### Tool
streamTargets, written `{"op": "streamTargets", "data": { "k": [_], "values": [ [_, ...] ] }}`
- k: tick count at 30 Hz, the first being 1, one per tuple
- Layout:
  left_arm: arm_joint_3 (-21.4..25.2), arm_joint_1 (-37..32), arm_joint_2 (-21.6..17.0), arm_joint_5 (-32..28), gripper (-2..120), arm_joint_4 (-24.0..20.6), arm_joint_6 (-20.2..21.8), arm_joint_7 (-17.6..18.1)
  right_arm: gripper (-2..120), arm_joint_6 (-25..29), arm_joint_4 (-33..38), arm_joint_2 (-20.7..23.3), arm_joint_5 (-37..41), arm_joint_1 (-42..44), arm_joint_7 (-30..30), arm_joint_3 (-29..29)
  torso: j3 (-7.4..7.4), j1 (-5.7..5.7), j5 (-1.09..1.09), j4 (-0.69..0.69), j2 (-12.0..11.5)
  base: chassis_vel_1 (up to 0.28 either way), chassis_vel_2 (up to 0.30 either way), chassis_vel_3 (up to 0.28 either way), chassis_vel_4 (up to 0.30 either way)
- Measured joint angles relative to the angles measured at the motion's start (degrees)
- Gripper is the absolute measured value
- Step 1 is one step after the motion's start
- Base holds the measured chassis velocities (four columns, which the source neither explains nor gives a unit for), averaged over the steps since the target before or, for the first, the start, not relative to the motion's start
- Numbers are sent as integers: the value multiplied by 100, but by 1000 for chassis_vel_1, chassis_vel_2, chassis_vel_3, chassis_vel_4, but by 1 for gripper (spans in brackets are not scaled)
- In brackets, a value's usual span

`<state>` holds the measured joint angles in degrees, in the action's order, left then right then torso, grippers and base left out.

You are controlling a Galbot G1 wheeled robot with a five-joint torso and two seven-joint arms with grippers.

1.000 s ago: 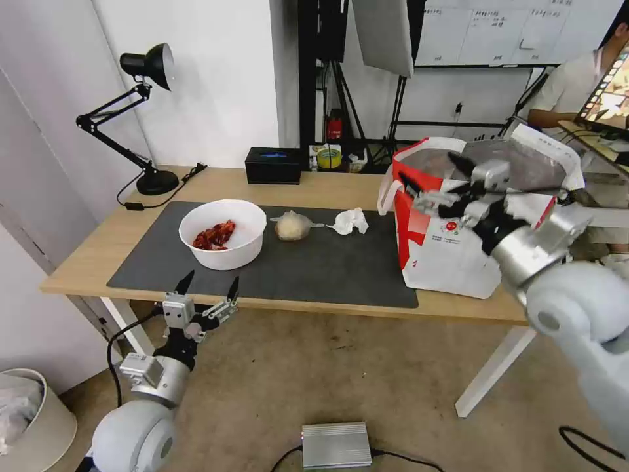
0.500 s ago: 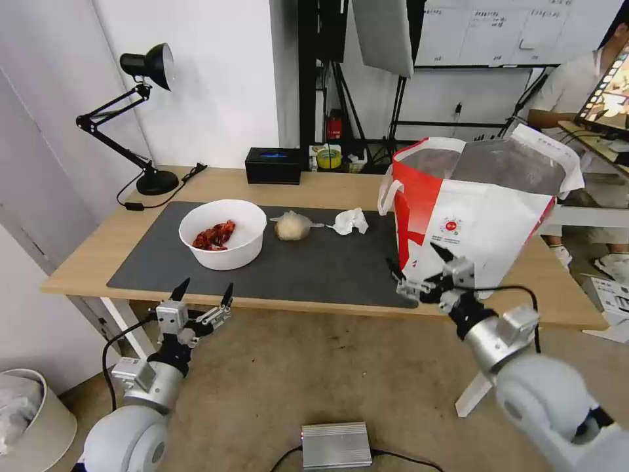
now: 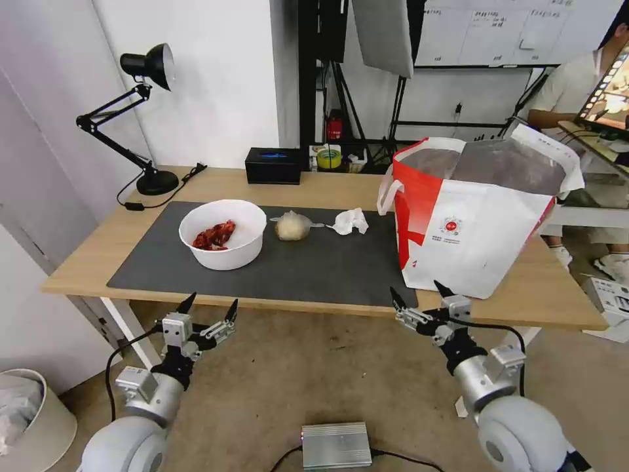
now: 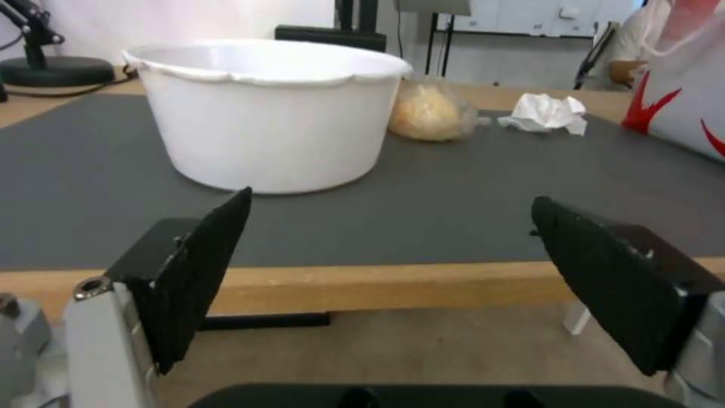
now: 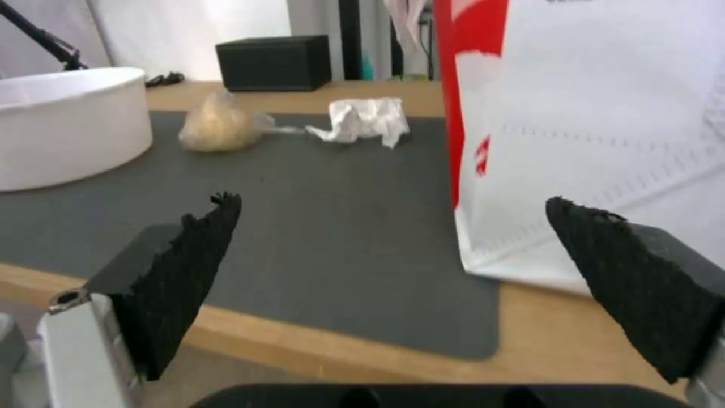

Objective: Pick up the trash from the table and place it into the takeout bag.

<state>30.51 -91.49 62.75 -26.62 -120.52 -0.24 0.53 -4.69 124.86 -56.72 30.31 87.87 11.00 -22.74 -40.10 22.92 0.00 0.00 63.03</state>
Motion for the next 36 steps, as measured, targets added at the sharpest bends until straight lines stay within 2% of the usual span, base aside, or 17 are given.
{"op": "streamTargets", "data": {
  "k": [26,30,36],
  "values": [
    [-71,30,2,-64,100,95,105,-44,100,39,-167,-151,-165,-56,14,169,0,0,0,0,-1,0,0,0,0],
    [-71,47,3,-61,100,112,104,-43,100,13,-221,-170,-169,-272,32,305,0,0,0,0,-1,0,0,0,0],
    [-135,125,-3,-59,100,117,97,-38,100,-348,-192,-59,9,-918,202,706,0,0,0,0,-1,0,0,0,0]
  ]
}}
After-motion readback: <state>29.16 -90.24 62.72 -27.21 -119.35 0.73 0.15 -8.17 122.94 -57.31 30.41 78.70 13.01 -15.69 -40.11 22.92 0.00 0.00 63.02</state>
